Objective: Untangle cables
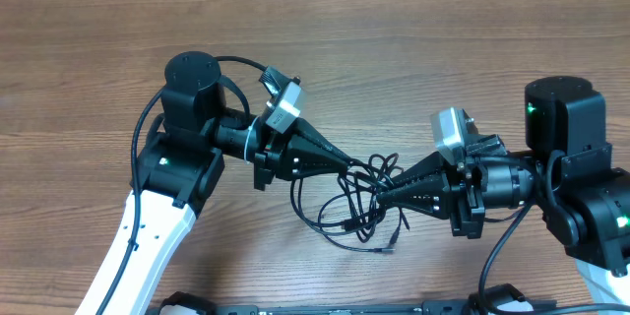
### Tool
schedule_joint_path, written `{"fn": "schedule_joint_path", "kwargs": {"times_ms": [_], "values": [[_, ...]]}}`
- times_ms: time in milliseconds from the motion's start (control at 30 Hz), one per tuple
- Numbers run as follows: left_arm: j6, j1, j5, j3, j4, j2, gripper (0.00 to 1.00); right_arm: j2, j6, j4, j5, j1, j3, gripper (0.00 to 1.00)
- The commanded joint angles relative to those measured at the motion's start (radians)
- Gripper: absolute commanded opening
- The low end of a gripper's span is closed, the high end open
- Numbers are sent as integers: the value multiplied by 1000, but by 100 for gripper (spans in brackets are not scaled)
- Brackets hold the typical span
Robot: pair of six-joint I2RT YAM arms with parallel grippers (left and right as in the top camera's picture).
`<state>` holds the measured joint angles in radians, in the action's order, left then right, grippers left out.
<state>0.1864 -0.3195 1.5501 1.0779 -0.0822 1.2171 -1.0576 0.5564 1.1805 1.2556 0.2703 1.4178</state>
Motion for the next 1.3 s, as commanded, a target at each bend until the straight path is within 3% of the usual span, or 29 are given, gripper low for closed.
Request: {"fn": "schedule_joint_path", "kwargs": {"times_ms": [0, 133, 233, 500, 800, 933, 1133, 1267], "values": [[129, -4, -158, 4, 5, 2, 4, 12, -9, 14, 25, 5, 21, 4], [436, -8, -495, 4, 5, 2, 4, 12, -9, 50, 26, 5, 21, 4], [457, -38, -612, 4, 4, 2, 4, 12, -9, 59, 33, 5, 21, 4], [441, -274, -1049, 4, 5, 2, 4, 12, -10, 68, 22, 5, 21, 4], [641, -292, -1048, 4, 174, -11, 4, 12, -9, 256, -190, 5, 21, 4], [653, -289, -1002, 4, 278, -27, 4, 12, -9, 315, -290, 5, 7, 4], [652, -250, -999, 4, 272, -72, 4, 12, -10, 333, -359, 5, 2, 4], [658, -166, -999, 4, 190, -124, 4, 12, -13, 333, -370, 5, 2, 4]]}}
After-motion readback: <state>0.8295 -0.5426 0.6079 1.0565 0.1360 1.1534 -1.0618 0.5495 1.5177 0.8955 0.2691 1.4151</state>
